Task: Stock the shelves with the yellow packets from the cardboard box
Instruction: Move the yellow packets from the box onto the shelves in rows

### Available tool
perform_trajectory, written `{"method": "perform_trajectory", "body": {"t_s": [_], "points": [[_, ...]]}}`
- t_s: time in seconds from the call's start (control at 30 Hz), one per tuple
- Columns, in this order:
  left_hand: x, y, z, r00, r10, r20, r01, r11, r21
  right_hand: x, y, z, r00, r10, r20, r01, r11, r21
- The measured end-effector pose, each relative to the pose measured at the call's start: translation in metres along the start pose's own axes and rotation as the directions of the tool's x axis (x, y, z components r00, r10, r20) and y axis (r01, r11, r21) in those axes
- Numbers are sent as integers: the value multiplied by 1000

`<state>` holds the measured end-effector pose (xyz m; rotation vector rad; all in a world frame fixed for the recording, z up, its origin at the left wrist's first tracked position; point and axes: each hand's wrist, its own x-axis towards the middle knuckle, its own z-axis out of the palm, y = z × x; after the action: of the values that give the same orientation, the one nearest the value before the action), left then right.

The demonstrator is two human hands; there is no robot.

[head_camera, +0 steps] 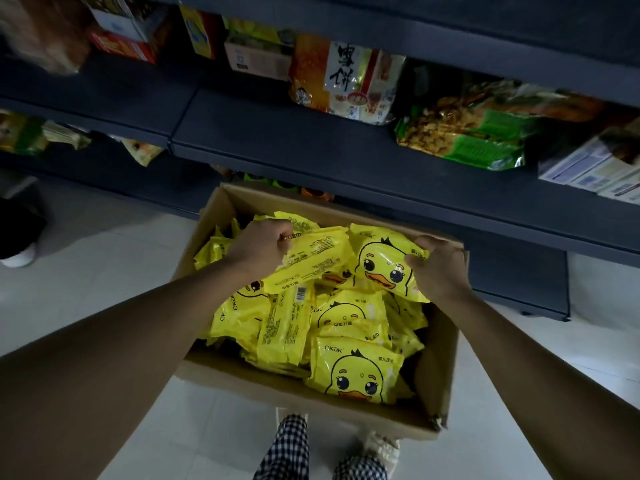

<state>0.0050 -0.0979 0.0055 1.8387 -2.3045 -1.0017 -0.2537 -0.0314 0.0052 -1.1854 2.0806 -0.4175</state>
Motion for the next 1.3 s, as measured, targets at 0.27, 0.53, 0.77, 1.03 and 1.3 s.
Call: {"method": "perform_trajectory", "body": {"t_s": [0.27, 0.53, 0.77, 1.03, 1.3], "points": [[-59, 49, 27, 997, 77, 19, -79, 948, 307, -30, 16, -52, 999, -37, -30, 37, 999, -8], [-84, 17, 55, 975, -135, 174, 90, 965, 247, -33, 34, -33, 1000, -9, 29, 10, 999, -48], [-65, 7, 62, 975, -118, 190, 69, 967, 244, -28, 34, -12, 1000, 2, 1, -2, 1000, -21], [-45, 20, 87, 922, -80, 379, -58, 938, 342, -21, 40, 0, 1000, 23, -5, -22, 999, 42], [-47, 24, 96, 862, -192, 469, -9, 919, 393, -23, 45, -14, 998, 43, -38, -40, 996, 83]]}}
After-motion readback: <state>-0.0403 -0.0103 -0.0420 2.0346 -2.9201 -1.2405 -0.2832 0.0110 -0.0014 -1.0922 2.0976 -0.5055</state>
